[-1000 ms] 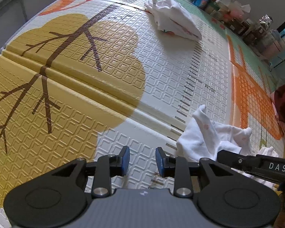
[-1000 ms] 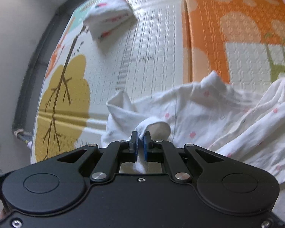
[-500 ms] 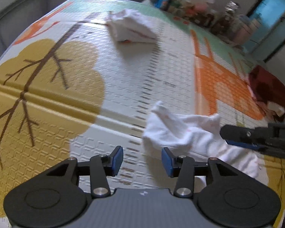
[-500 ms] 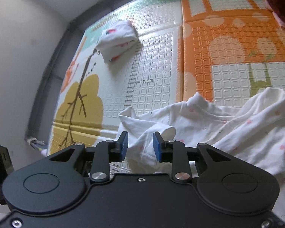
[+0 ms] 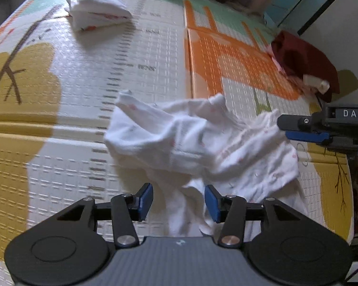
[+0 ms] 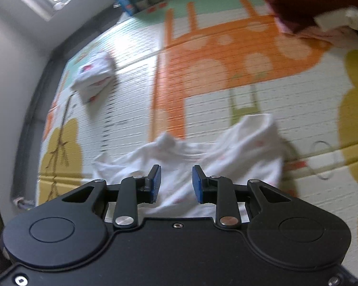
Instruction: Fold clothes
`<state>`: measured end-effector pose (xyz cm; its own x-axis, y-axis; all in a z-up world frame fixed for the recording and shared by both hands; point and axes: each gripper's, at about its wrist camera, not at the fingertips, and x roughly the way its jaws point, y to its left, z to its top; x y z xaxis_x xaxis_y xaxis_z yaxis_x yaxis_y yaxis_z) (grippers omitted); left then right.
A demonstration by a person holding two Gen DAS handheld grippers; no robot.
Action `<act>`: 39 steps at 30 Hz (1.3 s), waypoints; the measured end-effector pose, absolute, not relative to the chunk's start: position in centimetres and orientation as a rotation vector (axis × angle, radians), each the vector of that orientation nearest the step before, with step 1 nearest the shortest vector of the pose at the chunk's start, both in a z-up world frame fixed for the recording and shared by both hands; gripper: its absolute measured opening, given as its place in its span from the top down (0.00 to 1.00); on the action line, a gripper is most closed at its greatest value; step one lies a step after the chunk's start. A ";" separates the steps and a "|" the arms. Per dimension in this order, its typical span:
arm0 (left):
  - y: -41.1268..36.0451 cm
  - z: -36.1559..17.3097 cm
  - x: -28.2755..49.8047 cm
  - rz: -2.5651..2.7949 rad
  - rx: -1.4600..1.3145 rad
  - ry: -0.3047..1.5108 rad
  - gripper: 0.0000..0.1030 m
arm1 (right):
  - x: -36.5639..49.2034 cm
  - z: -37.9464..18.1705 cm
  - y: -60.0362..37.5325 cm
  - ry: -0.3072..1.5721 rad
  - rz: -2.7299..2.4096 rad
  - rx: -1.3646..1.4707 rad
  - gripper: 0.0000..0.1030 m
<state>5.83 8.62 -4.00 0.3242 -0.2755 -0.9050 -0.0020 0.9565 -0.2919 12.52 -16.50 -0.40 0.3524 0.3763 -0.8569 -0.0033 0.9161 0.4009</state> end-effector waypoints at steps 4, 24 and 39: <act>7.7 -5.2 6.3 -0.162 -0.248 1.261 0.47 | 13.1 -1.4 -18.5 1.204 0.175 0.359 0.74; 6.0 -6.0 7.6 -0.129 -0.225 1.253 0.72 | 17.3 -5.9 -19.6 1.303 -0.007 0.372 0.83; 6.3 -4.1 8.4 -0.144 -0.250 1.168 0.79 | 16.3 -4.2 -21.4 1.220 -0.024 0.479 1.00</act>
<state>8.43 6.29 -4.08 0.3869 -0.2413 -0.8900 -0.0174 0.9631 -0.2686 16.29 -21.39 -4.20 0.3566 0.2349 -0.9043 0.2699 0.9007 0.3404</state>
